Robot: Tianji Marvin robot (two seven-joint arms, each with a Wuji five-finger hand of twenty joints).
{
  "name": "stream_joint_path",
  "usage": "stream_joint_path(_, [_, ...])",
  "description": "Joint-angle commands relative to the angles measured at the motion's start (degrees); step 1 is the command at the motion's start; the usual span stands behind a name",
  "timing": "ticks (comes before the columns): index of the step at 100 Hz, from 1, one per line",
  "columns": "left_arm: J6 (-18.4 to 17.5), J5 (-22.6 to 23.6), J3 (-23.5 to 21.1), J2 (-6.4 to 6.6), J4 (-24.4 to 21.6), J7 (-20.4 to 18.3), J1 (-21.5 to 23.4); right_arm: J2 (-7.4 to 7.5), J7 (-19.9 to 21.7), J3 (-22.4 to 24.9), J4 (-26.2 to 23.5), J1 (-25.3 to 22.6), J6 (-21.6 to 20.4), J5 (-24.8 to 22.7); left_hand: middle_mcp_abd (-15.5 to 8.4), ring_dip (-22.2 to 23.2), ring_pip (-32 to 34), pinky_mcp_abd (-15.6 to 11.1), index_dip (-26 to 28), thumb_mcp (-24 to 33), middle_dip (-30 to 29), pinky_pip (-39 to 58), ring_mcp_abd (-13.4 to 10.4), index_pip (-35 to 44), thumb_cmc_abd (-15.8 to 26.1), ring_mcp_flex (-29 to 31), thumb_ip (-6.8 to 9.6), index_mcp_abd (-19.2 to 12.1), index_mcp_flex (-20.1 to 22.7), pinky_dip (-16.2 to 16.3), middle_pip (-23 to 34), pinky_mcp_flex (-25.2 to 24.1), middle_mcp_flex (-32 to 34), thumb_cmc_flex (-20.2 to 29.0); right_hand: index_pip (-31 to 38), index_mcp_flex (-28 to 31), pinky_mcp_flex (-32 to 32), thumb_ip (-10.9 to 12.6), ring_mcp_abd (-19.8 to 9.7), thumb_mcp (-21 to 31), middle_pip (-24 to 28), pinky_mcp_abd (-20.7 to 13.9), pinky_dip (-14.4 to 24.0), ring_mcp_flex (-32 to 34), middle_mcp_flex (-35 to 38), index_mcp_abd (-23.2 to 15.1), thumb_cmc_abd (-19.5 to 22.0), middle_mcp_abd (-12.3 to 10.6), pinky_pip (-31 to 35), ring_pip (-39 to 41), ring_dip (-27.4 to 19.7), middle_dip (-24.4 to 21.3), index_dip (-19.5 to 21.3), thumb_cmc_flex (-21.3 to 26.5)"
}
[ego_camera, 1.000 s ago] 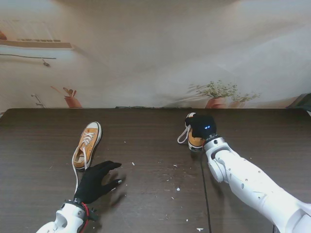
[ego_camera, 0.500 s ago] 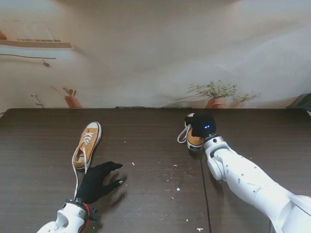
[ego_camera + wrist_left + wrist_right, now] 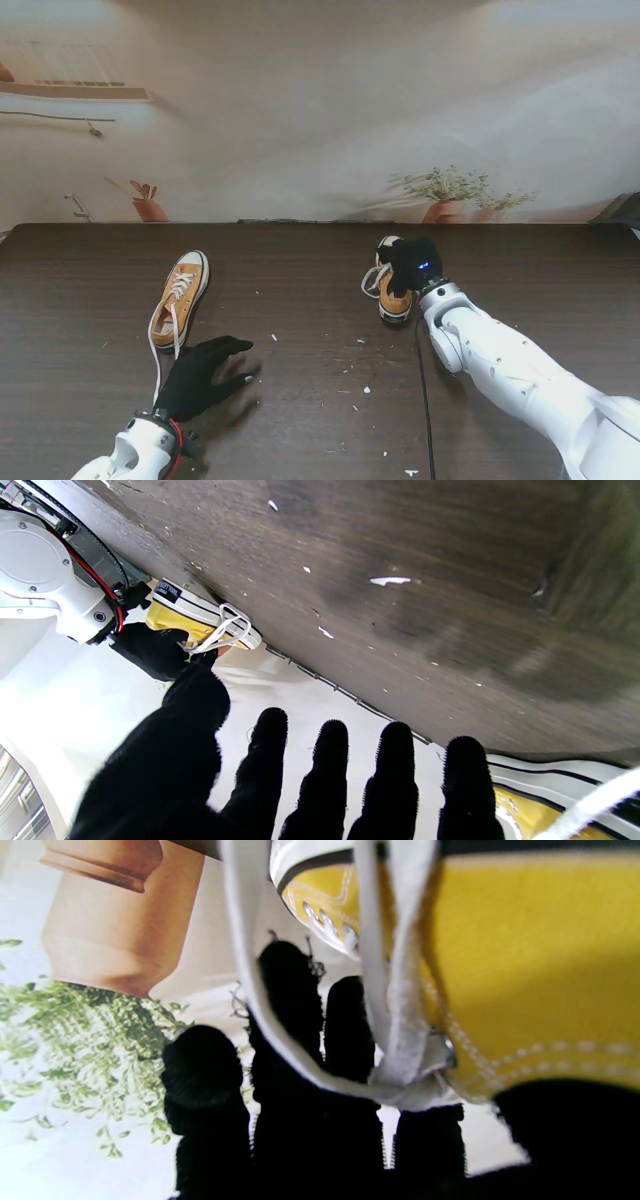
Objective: Tie the shoelaces into a bow on the shoes
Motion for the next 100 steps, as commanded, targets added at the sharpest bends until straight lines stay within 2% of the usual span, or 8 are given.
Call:
stream_joint_path(1, [-0.18, 0.08, -0.04, 0.17, -0.61, -1.12, 0.29, 1.2, 1.64, -0.05, -0.56, 0.09, -0.43, -0.66, 0.18, 0.97, -0.39, -0.28, 0.43, -1.79, 0.71, 0.5, -0.1, -0.72, 1.53, -0.32, 0.92, -0.04, 0.34, -0.49, -0.46, -0.77, -1.39, 1.61, -0.94, -1.06, -1.01, -0.99, -0.37, -1.3, 1.18, -0.69, -0.63, -0.7, -1.62, 1.47, -1.03, -0.67, -0.53, -0.79, -0.95, -0.03, -0.83, -2.01])
stream_joint_path(10, [-0.24, 0.02, -0.06, 0.15, -0.7, -1.06, 0.34, 2.02, 3.29, 0.53, -2.23, -0.62, -0.45, -1.64, 0.16, 1.0, -0.38, -0.28, 0.44, -1.79, 0.74, 0.49, -0.17, -0.73, 1.56, -0.27, 0.94, -0.03, 0.38, -0.47, -0.4, -0.77, -1.27, 1.87, -4.69, -0.43, -1.62, -0.37, -0.37, -1.35, 1.14, -0.78, -0.38, -1.31, -2.59, 2.63, -1.72, -0.83, -1.06, -1.35, -0.56, 1.02, 1.55, -4.46])
stream_joint_path(19, [-0.3, 0.02, -0.1, 0.09, -0.71, -0.76, 0.37, 2.88, 5.77, 1.57, -4.58, -1.77, -0.13, -2.7, 0.16, 1.04, -0.35, -0.29, 0.47, -1.73, 0.77, 0.56, -0.08, -0.71, 1.58, -0.18, 0.97, -0.07, 0.41, -0.42, -0.36, -0.7, -1.23, 2.19, -8.8, -0.57, -2.86, 4.8, -0.26, -1.37, 0.75, -0.86, -0.03, -2.8, -4.26, 4.1, -1.42, -0.68, -1.81, -2.06, -0.45, 1.66, 5.41, -6.98])
stream_joint_path(21, [-0.31, 0.01, -0.12, 0.08, -0.74, -0.73, 0.39, 3.11, 6.48, 1.81, -5.2, -2.06, -0.04, -2.97, 0.1, 1.05, -0.34, -0.27, 0.47, -1.75, 0.76, 0.55, -0.1, -0.72, 1.61, -0.19, 0.96, -0.09, 0.39, -0.41, -0.37, -0.73, -1.28, 2.18, -10.6, -0.66, -3.34, 6.96, -0.29, -1.41, 0.73, -0.93, 0.26, -3.3, -4.83, 4.41, -1.24, -0.67, -2.19, -2.34, -0.37, 1.75, 8.83, -7.7])
stream_joint_path(24, [-0.32, 0.02, -0.16, 0.07, -0.78, -0.69, 0.43, 3.44, 7.37, 2.11, -6.02, -2.46, 0.09, -3.42, 0.17, 1.06, -0.33, -0.26, 0.48, -1.74, 0.77, 0.54, -0.1, -0.72, 1.59, -0.18, 0.96, -0.05, 0.36, -0.41, -0.37, -0.74, -1.28, 2.24, -11.31, -1.12, -3.89, 7.73, -0.18, -1.61, 0.62, -0.93, 0.32, -4.02, -5.51, 4.74, -1.35, -0.67, -2.48, -2.64, -0.4, 1.75, 9.98, -8.31])
stream_joint_path(61, [-1.25, 0.32, -1.41, 0.1, -2.15, -0.89, 1.8, 7.63, 18.89, 11.87, -20.17, -10.31, 1.41, -11.17, 0.08, 2.02, 1.26, -0.62, 0.46, -1.73, 0.81, 1.79, -0.42, -0.75, 1.61, 0.35, 0.8, -0.09, 0.12, 0.23, -0.28, -0.26, -1.26, 2.7, -15.13, -11.18, -11.54, 5.8, 0.94, -5.35, 0.87, -1.35, 0.76, -12.91, -15.52, 10.05, -3.78, -0.58, -6.68, -6.91, -1.0, 2.03, 9.24, -18.4])
stream_joint_path(82, [-1.88, 0.81, -2.06, 0.03, -2.78, -0.18, 2.52, 9.03, 20.93, 21.25, -29.08, -16.61, -0.31, -16.59, 0.0, 1.92, 0.99, -0.61, 0.42, -1.77, 0.76, 1.75, -0.25, -0.84, 1.6, -0.27, 0.8, -0.08, 0.0, 0.1, -0.4, -0.67, -1.45, 2.67, -15.49, -12.24, -12.7, 5.61, 1.57, -6.28, 0.96, -1.14, 1.16, -14.38, -16.78, 10.64, -1.72, -0.33, -7.41, -7.57, -1.06, 1.98, 8.65, -20.03])
stream_joint_path(100, [-2.16, 1.75, -3.08, 0.09, -4.3, -0.05, 4.04, 9.24, 22.81, 31.45, -39.58, -25.01, -4.54, -18.69, -0.06, 1.71, 0.53, -0.67, 0.36, -2.09, 0.65, 1.53, -0.41, -1.02, 1.66, -0.44, 0.74, -0.09, -0.19, -0.1, -0.64, -0.82, -1.76, 2.38, -16.17, -13.31, -15.84, 5.94, 2.67, -7.85, -0.75, -0.37, 0.88, -17.4, -18.78, 10.84, 0.56, 0.6, -10.26, -10.74, -1.91, 0.92, 7.57, -19.35])
